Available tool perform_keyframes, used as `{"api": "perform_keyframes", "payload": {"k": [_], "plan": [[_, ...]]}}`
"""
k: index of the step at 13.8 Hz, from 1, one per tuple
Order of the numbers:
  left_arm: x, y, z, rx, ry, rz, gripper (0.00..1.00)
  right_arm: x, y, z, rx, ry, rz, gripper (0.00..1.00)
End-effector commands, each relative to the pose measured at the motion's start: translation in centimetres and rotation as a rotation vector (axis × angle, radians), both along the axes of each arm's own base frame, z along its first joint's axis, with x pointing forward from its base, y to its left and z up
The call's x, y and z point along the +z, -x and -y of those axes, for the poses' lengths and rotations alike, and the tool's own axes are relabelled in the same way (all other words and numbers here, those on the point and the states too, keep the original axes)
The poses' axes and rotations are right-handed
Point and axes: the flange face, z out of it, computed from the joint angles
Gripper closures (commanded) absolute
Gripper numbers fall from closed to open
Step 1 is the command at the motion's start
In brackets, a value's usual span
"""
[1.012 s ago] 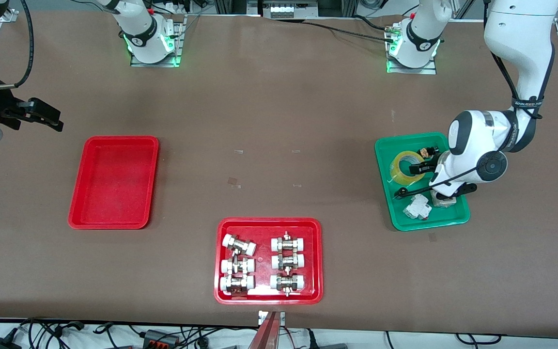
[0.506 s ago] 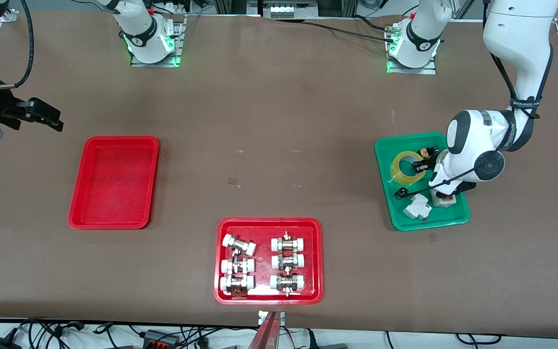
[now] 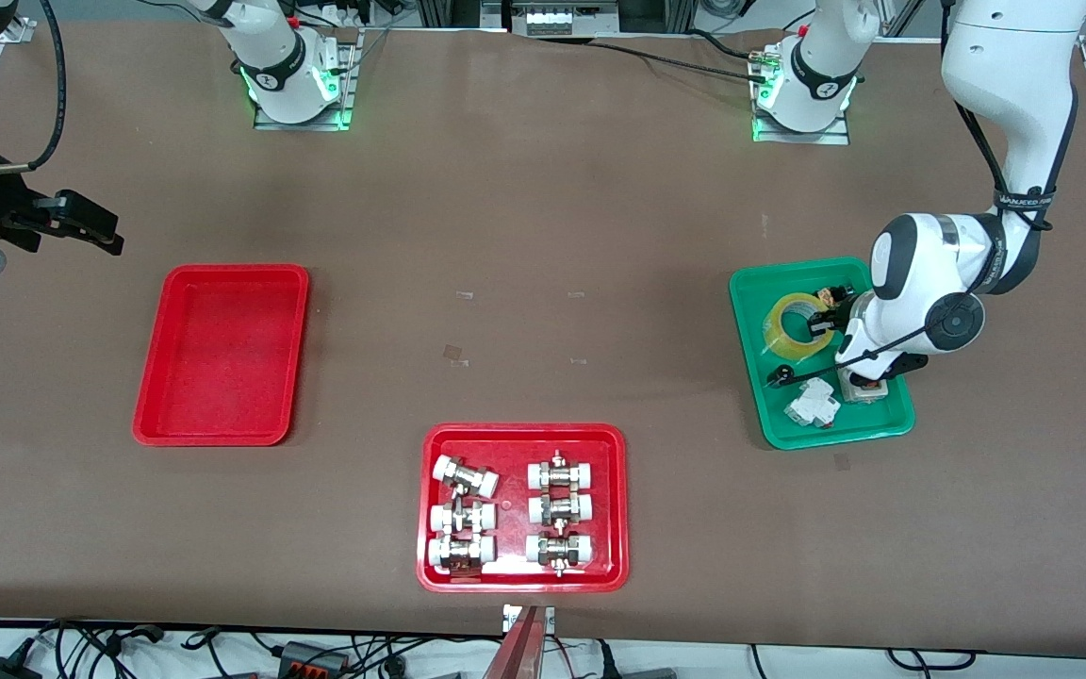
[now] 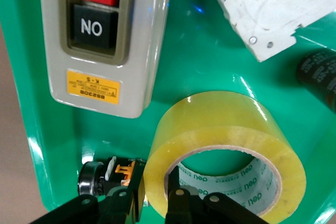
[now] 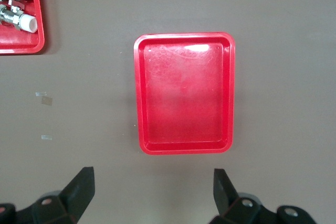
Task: Left arm passes tape to right arm into tray
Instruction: 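Lift the tape with the left gripper while the right gripper reaches toward it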
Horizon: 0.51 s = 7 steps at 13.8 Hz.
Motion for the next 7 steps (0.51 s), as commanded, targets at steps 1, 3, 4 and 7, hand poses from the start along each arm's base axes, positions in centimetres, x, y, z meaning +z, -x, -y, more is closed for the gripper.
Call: {"api": "perform_keyframes", "payload": {"k": [1,3,4,7], "plan": [[4.0,-0.6,-0.2,0.003,0.028,0.064,1.00,0.5,0.1,0.1,-0.003,-0.006,-0.005,0.00],[7.2,-0.9,0.5,-0.060,0.052,0.117,1.00,0.5,0.1,0.1,-0.003,-0.006,-0.005,0.00],[9.1,-0.9,1.0,-0.102,0.067,0.139,1.00,0.6,0.1,0.2,-0.008,-0.006,-0.005,0.00],[17.8,-1.8,1.5,-0.183,0.101,0.161,1.00,0.7,-0.1,0.4,-0.005,-0.009,0.001,0.00]]}}
